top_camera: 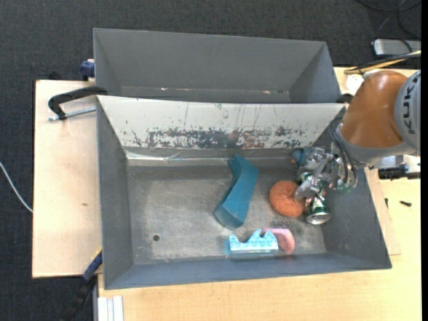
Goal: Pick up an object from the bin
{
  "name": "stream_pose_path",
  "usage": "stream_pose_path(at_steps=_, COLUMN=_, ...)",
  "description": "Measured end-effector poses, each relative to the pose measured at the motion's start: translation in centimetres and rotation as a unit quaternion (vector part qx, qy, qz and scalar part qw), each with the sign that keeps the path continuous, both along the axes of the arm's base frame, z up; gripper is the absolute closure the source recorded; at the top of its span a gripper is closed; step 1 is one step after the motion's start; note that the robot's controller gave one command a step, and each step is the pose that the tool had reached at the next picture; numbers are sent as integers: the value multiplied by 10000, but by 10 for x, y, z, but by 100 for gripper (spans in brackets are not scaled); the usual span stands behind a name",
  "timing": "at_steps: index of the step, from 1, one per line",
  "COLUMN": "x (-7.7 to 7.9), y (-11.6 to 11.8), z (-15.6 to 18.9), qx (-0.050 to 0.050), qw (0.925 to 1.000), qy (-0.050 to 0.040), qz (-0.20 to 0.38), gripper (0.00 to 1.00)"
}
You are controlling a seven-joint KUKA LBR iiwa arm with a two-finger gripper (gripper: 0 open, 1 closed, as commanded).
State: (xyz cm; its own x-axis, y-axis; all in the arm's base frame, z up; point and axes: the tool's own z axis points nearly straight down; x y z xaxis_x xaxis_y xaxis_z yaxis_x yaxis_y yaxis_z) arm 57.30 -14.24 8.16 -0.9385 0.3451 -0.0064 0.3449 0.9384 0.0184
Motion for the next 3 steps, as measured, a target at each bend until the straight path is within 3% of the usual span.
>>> stream_pose_path(at_steps=3, x=0, y=0, z=19, qx=-63, qw=10000, qy=30, qz=12, gripper=100)
